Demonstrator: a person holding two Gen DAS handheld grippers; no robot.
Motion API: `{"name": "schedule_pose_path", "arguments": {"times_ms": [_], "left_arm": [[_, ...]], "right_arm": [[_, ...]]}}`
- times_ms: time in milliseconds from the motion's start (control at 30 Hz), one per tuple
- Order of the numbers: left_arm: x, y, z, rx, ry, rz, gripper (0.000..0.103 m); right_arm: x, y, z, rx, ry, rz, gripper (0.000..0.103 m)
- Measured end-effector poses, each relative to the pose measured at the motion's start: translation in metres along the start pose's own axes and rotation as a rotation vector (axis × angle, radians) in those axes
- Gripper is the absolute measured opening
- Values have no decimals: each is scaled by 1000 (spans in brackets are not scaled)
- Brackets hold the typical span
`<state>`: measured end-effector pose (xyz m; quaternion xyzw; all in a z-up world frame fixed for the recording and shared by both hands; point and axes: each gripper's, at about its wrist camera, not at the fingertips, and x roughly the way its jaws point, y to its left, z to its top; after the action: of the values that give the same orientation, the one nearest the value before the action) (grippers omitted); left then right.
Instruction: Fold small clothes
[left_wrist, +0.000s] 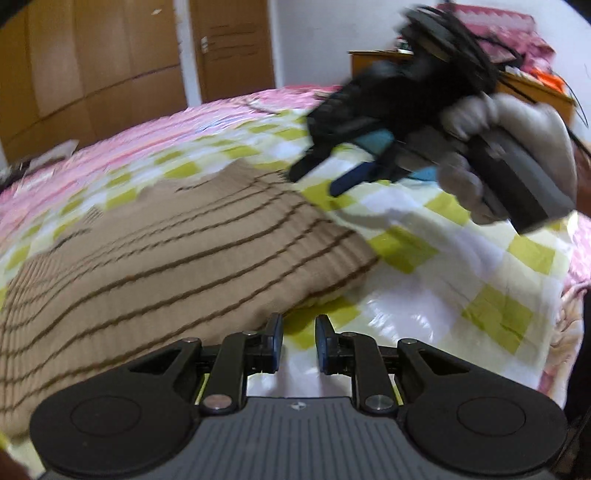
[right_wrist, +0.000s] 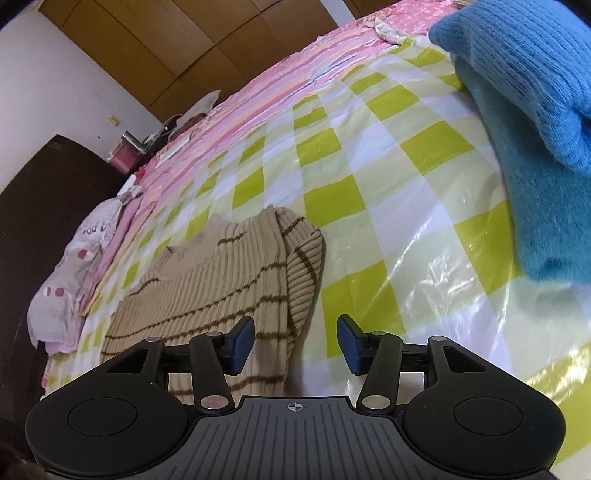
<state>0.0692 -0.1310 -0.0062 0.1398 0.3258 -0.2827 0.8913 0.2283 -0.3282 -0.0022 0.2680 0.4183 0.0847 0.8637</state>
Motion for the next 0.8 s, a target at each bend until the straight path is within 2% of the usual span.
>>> {"name": "schedule_pose_path", "arguments": {"times_ms": [167, 300, 467, 600, 667, 800], "left_arm": [[17, -30, 4, 130, -43, 56, 30], [18, -31, 3, 138, -72, 89, 31], [16, -38, -2, 206, -91, 98, 34], [4, -34, -4, 167, -132, 89, 36], [-1, -35, -4, 166, -157, 93, 43], [15, -45, -5, 251, -135, 114, 46]], "right_arm": [[11, -5, 11, 11, 6, 8, 50], [21, -7, 19, 30, 12, 29, 50], [34, -8, 25, 59, 30, 55, 50], [46, -5, 25, 42, 62, 61, 50], [50, -4, 24, 40, 57, 66, 50], [51, -4, 24, 53, 55, 82, 50]]}}
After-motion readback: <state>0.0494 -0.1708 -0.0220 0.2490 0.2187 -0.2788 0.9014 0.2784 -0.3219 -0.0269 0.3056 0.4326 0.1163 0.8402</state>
